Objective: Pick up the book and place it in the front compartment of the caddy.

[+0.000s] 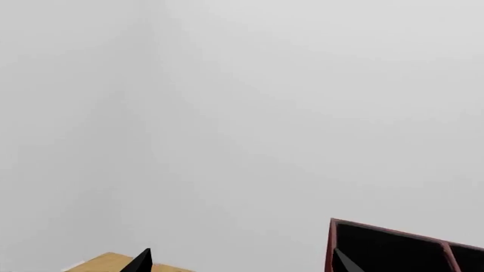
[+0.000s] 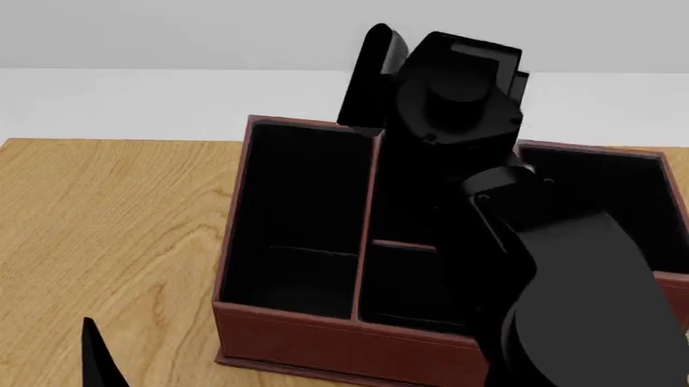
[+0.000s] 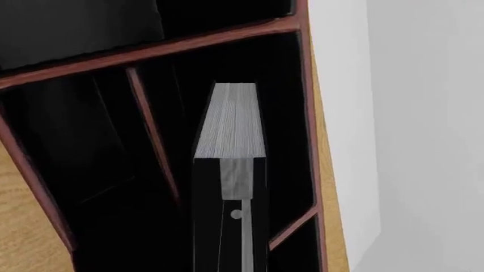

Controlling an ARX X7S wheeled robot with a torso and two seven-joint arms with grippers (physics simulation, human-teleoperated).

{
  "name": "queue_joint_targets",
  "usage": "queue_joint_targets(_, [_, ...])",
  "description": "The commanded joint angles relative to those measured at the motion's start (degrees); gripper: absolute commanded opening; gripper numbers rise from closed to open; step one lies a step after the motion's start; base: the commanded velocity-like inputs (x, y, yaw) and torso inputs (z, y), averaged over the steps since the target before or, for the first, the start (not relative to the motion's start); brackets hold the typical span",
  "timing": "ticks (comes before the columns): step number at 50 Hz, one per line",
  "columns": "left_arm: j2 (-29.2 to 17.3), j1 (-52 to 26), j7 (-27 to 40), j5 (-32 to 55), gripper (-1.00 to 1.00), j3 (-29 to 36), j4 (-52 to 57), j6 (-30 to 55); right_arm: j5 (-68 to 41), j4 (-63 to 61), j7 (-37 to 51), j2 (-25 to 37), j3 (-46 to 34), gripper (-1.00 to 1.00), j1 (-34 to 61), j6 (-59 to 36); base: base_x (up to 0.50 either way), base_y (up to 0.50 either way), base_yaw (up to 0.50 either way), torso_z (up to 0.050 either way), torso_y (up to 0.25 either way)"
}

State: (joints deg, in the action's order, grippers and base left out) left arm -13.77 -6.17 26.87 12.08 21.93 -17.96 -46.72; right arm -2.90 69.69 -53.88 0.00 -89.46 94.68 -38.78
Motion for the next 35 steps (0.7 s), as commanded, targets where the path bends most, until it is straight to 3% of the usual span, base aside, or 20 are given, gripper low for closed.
queue_joint_targets(1, [0.0,0.1,0.6,-0.1,1.00,-0.1,0.2,0.5,3.5,2.4,2.6,0.0,-0.6,-1.00,-1.7,2.9,0.00,0.00,0.00,0.000,0.000])
queue_joint_targets(2, [0.0,0.1,0.6,0.0,1.00,-0.1,0.3,0.5,4.0,2.7,3.5,0.0,-0.9,1.00,-1.8,3.2,0.01,0.00,0.00,0.000,0.000])
queue_joint_targets(35, [-0.1,-0.1,0.8,-0.1,1.00,0.1,-0.1,-0.3,3.7,2.0,6.2,0.0,-0.4,1.00,1.3,4.7,0.00,0.00,0.00,0.000,0.000])
